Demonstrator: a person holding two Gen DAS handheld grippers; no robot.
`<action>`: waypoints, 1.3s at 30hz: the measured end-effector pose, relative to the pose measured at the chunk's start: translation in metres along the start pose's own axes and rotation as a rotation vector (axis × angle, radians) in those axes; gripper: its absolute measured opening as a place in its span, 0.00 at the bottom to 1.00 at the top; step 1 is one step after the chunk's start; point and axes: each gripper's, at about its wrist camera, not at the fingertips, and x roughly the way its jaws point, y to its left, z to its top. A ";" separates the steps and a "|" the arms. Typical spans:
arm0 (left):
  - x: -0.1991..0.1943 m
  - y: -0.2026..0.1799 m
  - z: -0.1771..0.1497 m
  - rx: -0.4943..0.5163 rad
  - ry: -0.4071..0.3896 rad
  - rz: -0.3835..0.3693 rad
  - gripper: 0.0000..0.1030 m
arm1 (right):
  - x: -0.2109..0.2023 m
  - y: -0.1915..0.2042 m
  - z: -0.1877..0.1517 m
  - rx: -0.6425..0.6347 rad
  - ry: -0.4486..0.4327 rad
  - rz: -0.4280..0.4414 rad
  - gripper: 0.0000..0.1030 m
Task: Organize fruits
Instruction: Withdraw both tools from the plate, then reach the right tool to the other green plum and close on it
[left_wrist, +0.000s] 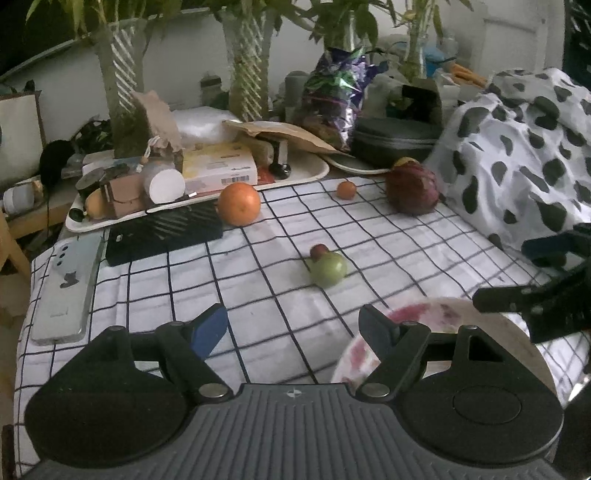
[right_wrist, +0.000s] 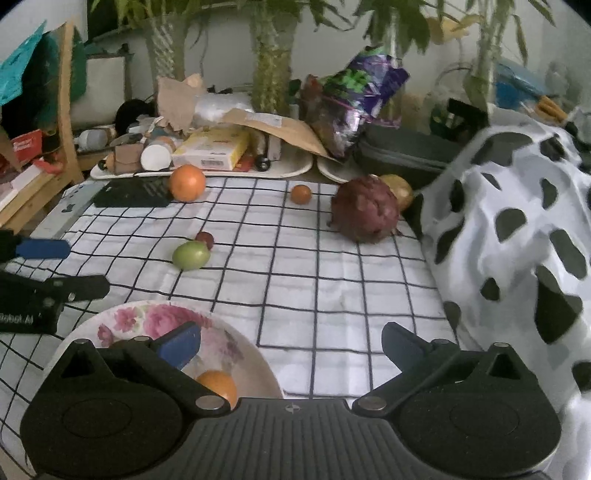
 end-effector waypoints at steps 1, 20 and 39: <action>0.002 0.002 0.002 -0.002 0.001 0.001 0.75 | 0.003 0.001 0.001 -0.006 0.003 0.004 1.00; 0.039 0.034 0.025 -0.029 0.016 0.046 0.75 | 0.060 0.031 0.044 -0.094 0.051 0.137 1.00; 0.059 0.060 0.039 -0.031 0.041 0.076 0.75 | 0.111 0.073 0.062 -0.244 0.088 0.199 0.80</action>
